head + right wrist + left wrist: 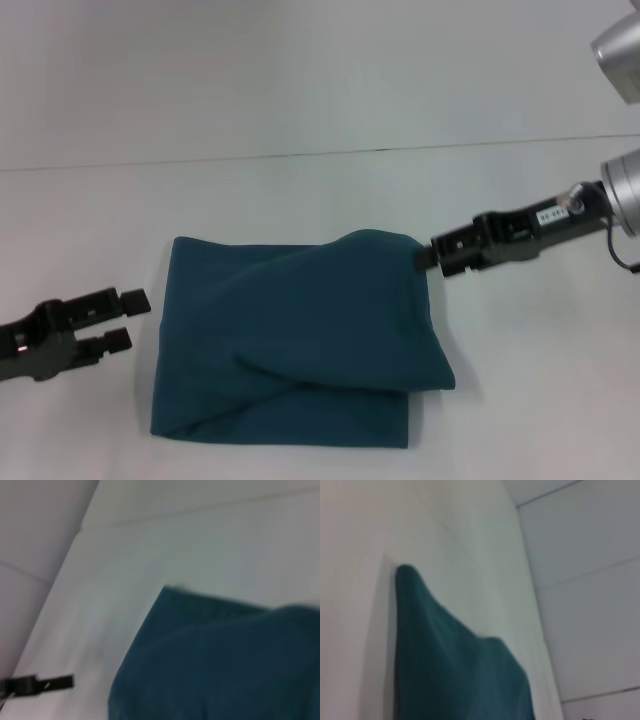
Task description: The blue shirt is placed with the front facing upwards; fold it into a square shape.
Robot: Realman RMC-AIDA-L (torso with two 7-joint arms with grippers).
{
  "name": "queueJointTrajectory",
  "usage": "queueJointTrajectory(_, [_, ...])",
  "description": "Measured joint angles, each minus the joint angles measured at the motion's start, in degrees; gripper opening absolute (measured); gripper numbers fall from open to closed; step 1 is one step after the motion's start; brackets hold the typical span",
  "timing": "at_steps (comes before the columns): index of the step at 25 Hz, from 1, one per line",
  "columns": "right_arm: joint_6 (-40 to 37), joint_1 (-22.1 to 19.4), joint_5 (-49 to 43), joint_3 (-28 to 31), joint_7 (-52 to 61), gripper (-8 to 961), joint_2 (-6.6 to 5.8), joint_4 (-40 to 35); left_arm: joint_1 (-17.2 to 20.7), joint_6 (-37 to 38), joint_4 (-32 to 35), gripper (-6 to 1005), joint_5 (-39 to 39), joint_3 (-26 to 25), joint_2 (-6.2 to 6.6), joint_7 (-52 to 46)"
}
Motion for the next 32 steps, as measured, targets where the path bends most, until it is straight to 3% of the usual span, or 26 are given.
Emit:
queueJointTrajectory(8, [-9.39, -2.12, -0.26, 0.00, 0.93, 656, -0.45, 0.06, -0.76, 1.09, 0.61, 777, 3.90, 1.22, 0.30, -0.41])
queueJointTrajectory(15, [-11.51, -3.96, -1.99, -0.12, 1.42, 656, -0.46, 0.16, -0.68, 1.17, 0.69, 770, 3.93, 0.91, 0.27, -0.36])
queueJointTrajectory(26, [-5.44, -5.00, -4.57, 0.12, 1.46, 655, 2.33, 0.43, -1.01, 0.86, 0.44, 759, 3.74, 1.27, 0.16, -0.45])
queueJointTrajectory(32, [-3.70, -5.02, -4.62, 0.14, 1.47, 655, 2.74, 0.43, -1.06, 1.13, 0.62, 752, 3.95, 1.45, 0.22, -0.06])
